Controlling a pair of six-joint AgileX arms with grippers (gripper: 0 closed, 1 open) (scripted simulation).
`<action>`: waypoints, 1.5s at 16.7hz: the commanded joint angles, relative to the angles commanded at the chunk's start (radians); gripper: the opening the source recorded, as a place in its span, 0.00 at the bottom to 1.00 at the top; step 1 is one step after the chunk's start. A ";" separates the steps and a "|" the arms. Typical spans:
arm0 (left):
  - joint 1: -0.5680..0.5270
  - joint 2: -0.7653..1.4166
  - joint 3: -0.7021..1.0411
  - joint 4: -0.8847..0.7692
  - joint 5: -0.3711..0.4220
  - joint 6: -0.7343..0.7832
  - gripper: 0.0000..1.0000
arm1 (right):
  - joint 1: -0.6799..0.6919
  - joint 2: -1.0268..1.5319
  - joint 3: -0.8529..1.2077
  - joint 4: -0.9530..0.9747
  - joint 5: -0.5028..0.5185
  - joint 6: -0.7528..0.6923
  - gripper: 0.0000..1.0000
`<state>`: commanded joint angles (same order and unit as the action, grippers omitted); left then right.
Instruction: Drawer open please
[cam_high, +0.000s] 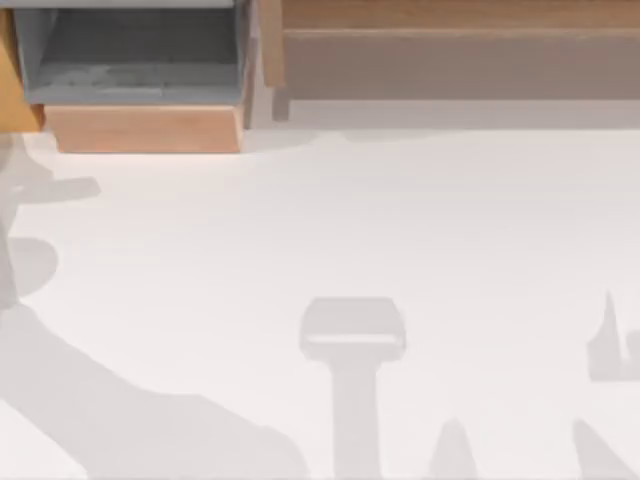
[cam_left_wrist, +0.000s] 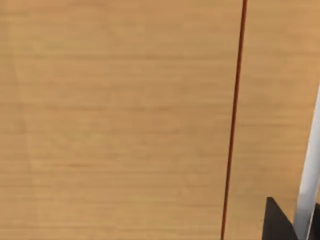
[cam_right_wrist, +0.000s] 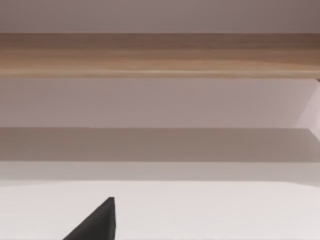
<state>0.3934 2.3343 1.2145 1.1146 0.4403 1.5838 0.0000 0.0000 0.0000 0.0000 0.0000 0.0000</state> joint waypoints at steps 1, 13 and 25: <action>0.000 0.000 0.000 0.000 0.000 0.000 0.00 | 0.000 0.000 0.000 0.000 0.000 0.000 1.00; 0.044 -0.065 -0.158 0.071 0.036 -0.007 0.00 | 0.000 0.000 0.000 0.000 0.000 0.000 1.00; 0.101 -0.144 -0.342 0.173 0.091 -0.003 0.00 | 0.000 0.000 0.000 0.000 0.000 0.000 1.00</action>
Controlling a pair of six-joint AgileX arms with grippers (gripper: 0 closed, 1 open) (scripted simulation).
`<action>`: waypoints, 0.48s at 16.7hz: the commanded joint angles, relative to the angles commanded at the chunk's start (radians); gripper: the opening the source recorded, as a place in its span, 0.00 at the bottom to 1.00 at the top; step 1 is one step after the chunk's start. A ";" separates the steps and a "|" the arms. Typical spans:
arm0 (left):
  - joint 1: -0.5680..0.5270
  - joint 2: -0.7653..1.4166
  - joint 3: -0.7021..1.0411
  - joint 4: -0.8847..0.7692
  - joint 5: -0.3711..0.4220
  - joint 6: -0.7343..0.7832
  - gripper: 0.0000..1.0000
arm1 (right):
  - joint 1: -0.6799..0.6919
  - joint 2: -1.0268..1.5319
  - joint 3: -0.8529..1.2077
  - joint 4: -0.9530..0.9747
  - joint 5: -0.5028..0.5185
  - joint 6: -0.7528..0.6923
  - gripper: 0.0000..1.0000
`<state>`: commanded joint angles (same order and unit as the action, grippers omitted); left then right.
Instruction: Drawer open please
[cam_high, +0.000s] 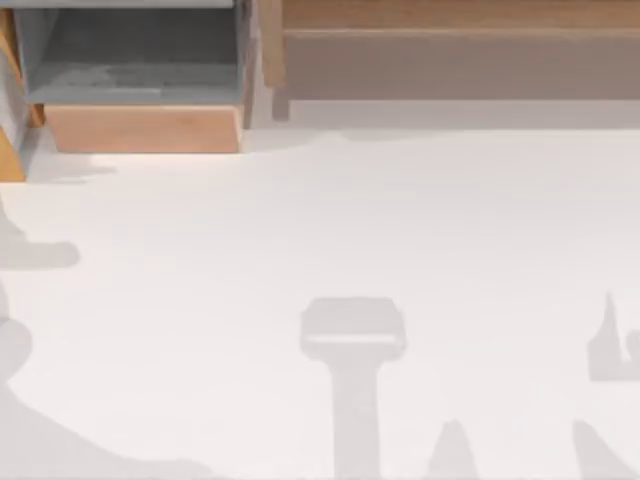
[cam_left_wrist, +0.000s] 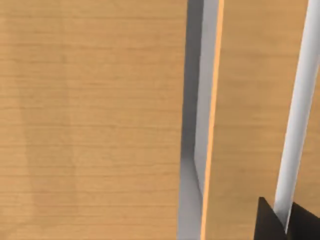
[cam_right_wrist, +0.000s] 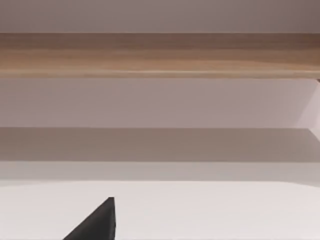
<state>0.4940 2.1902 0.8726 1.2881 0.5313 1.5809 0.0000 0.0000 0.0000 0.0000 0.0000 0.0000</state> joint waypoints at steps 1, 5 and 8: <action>0.012 -0.014 -0.035 0.017 0.013 0.001 0.00 | 0.000 0.000 0.000 0.000 0.000 0.000 1.00; 0.058 -0.066 -0.162 0.086 0.061 0.006 0.00 | 0.000 0.000 0.000 0.000 0.000 0.000 1.00; 0.064 -0.073 -0.176 0.096 0.068 0.006 0.00 | 0.000 0.000 0.000 0.000 0.000 0.000 1.00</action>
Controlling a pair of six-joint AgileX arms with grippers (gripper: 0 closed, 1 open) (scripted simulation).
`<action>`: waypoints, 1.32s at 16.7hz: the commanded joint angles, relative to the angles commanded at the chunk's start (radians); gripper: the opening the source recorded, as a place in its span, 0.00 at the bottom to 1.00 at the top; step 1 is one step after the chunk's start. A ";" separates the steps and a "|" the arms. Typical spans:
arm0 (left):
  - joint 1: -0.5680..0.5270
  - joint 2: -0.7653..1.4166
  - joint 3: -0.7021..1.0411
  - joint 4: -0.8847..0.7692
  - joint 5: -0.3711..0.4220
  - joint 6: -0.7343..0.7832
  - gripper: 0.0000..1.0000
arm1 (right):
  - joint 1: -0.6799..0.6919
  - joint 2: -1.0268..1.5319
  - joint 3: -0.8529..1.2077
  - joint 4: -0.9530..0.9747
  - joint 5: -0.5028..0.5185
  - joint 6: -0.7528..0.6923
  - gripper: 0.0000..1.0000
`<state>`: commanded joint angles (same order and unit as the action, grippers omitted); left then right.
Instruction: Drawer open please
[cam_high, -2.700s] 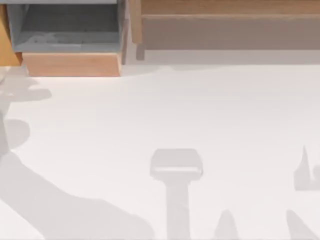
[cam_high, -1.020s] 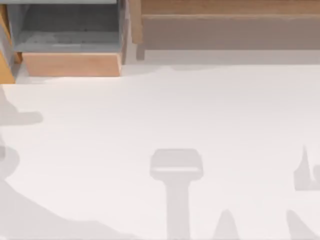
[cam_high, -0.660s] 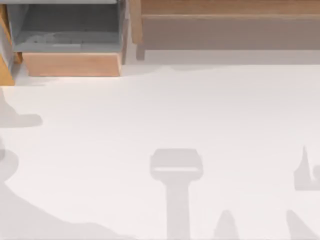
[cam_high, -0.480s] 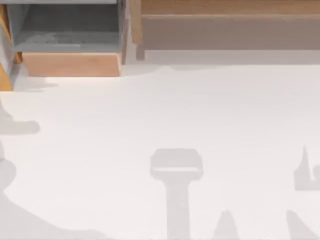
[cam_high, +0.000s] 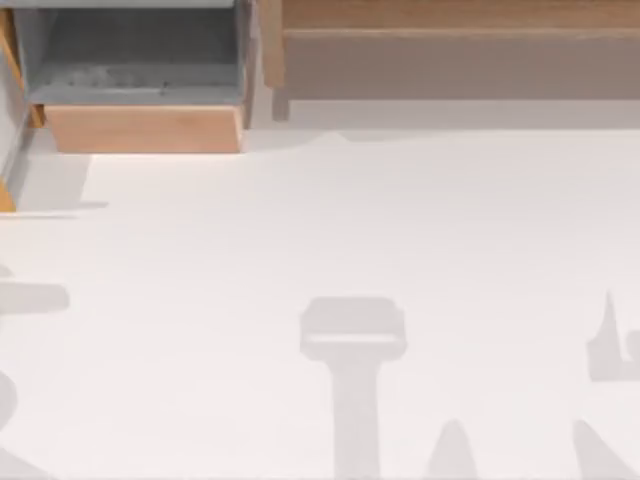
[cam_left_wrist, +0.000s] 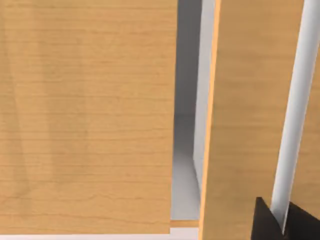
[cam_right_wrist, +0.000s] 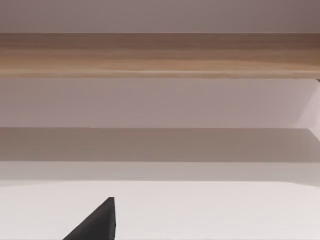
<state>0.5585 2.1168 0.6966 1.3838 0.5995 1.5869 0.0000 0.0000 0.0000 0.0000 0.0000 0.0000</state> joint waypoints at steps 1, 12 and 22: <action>0.000 0.000 0.000 0.000 0.000 0.000 0.00 | 0.000 0.000 0.000 0.000 0.000 0.000 1.00; 0.125 -0.081 -0.209 0.121 0.124 0.008 0.00 | 0.000 0.000 0.000 0.000 0.000 0.000 1.00; 0.125 -0.081 -0.209 0.121 0.124 0.008 0.53 | 0.000 0.000 0.000 0.000 0.000 0.000 1.00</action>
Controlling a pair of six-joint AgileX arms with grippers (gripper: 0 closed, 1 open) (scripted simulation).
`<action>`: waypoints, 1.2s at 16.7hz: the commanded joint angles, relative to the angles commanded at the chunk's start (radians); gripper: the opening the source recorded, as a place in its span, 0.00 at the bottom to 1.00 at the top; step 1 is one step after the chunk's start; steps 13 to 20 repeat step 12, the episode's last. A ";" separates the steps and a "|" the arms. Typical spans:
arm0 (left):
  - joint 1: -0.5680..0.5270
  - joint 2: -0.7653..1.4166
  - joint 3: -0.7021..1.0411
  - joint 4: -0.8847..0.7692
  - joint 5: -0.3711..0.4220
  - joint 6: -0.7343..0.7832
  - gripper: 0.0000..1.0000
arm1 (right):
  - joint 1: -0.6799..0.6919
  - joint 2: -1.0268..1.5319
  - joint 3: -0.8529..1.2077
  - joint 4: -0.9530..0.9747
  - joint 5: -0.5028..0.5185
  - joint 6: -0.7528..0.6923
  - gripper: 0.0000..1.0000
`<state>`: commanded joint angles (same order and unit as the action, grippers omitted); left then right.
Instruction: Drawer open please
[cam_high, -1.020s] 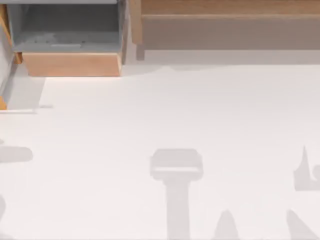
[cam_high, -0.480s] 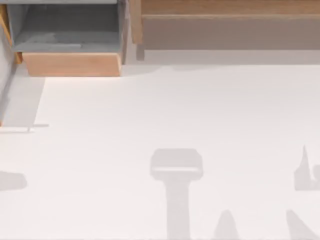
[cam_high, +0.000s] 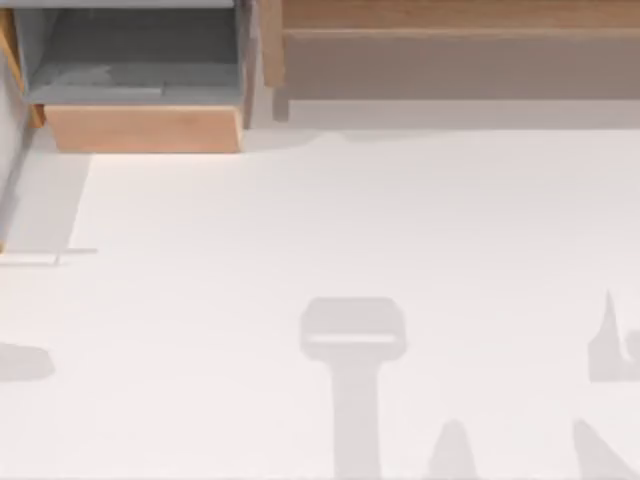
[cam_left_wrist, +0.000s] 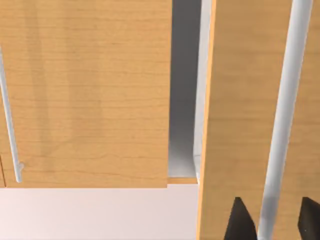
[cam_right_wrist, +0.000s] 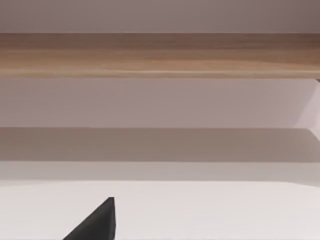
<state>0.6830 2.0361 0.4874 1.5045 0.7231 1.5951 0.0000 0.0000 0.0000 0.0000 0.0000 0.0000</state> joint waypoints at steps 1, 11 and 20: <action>0.000 0.000 0.000 0.000 0.000 0.000 0.60 | 0.000 0.000 0.000 0.000 0.000 0.000 1.00; 0.000 0.000 0.000 0.000 0.000 0.000 1.00 | 0.000 0.000 0.000 0.000 0.000 0.000 1.00; 0.000 0.000 0.000 0.000 0.000 0.000 1.00 | 0.000 0.000 0.000 0.000 0.000 0.000 1.00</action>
